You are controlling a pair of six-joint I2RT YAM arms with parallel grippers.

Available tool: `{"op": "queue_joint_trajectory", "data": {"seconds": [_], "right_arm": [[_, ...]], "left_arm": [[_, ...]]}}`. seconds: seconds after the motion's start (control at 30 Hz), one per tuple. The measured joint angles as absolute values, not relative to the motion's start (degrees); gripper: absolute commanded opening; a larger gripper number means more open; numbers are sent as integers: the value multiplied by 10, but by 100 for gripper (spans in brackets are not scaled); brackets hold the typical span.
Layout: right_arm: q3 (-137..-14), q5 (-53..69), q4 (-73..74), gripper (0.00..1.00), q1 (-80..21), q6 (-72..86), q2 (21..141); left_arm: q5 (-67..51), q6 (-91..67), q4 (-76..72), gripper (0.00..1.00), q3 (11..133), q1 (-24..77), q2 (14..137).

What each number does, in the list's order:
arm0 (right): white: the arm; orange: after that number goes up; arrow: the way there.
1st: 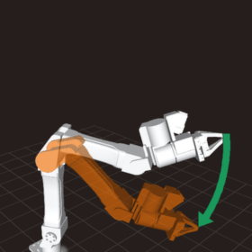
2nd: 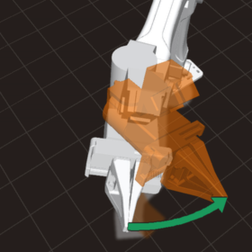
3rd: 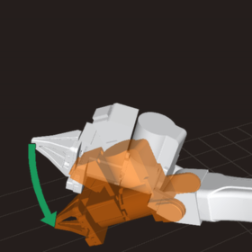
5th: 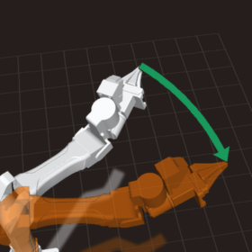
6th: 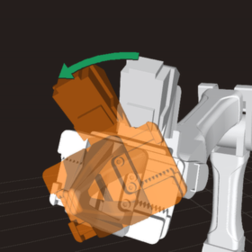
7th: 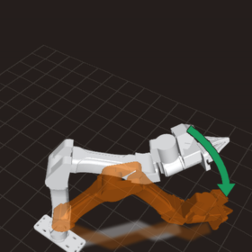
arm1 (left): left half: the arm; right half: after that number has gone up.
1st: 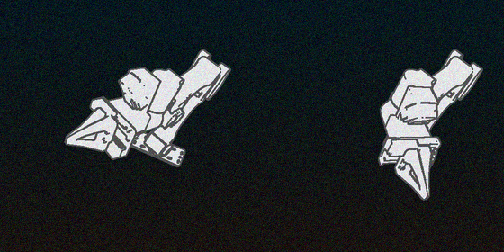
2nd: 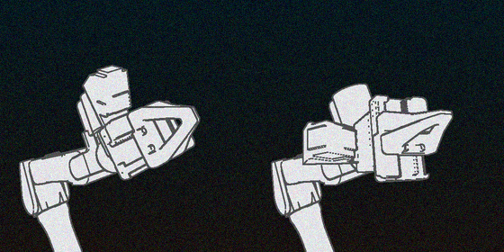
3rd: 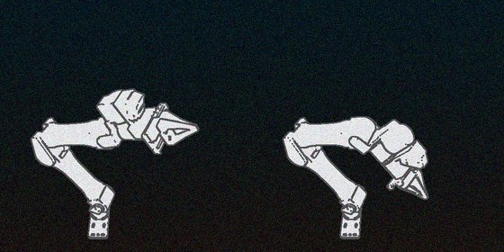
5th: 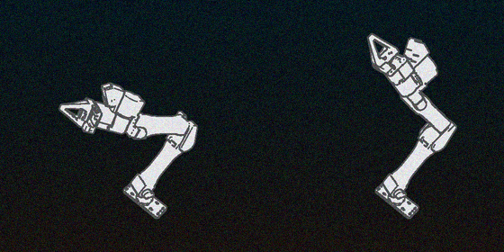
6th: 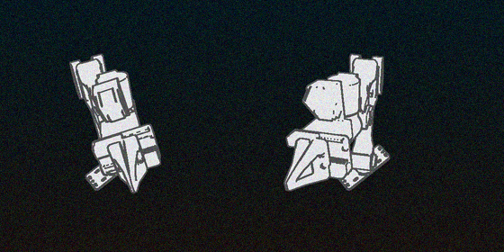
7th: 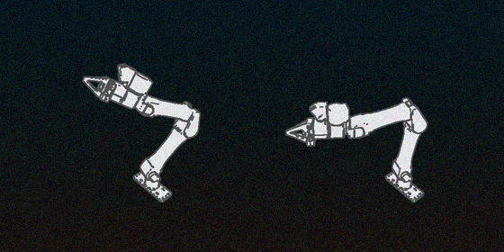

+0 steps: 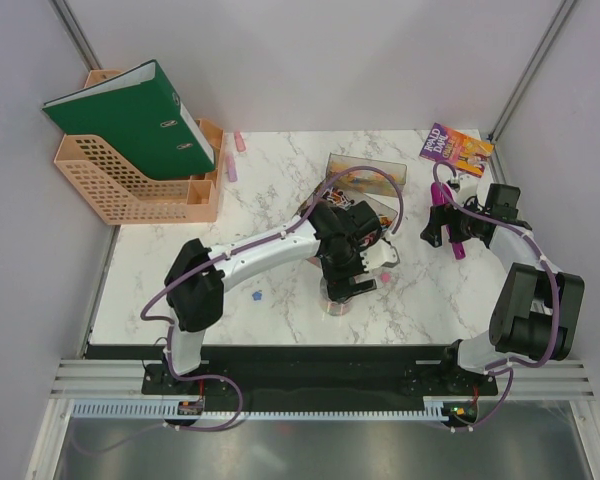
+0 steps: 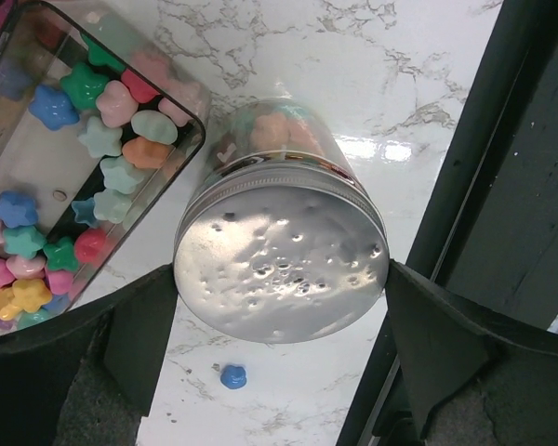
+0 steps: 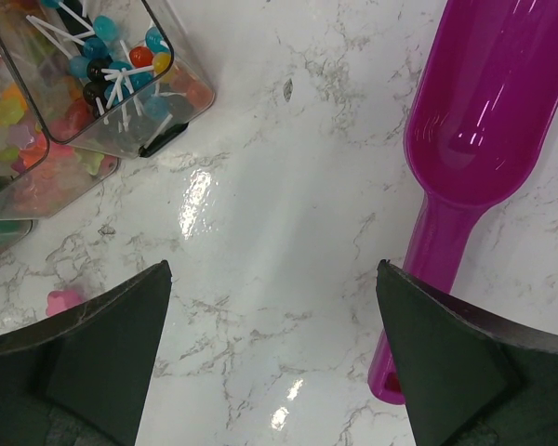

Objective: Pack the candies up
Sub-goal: Close the bottle lid on the packing bottle.

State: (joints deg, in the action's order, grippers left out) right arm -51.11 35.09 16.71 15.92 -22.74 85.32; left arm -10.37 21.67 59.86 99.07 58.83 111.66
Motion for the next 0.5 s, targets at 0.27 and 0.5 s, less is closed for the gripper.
{"op": "queue_joint_trajectory", "data": {"seconds": [0.27,0.5], "right_arm": [[-510,351,167,98,159,-228,842],[-510,351,171,98,159,-228,841]], "left_arm": [[-88,217,599,100,1006,590,1107],[-88,217,600,100,1019,590,1062]]}}
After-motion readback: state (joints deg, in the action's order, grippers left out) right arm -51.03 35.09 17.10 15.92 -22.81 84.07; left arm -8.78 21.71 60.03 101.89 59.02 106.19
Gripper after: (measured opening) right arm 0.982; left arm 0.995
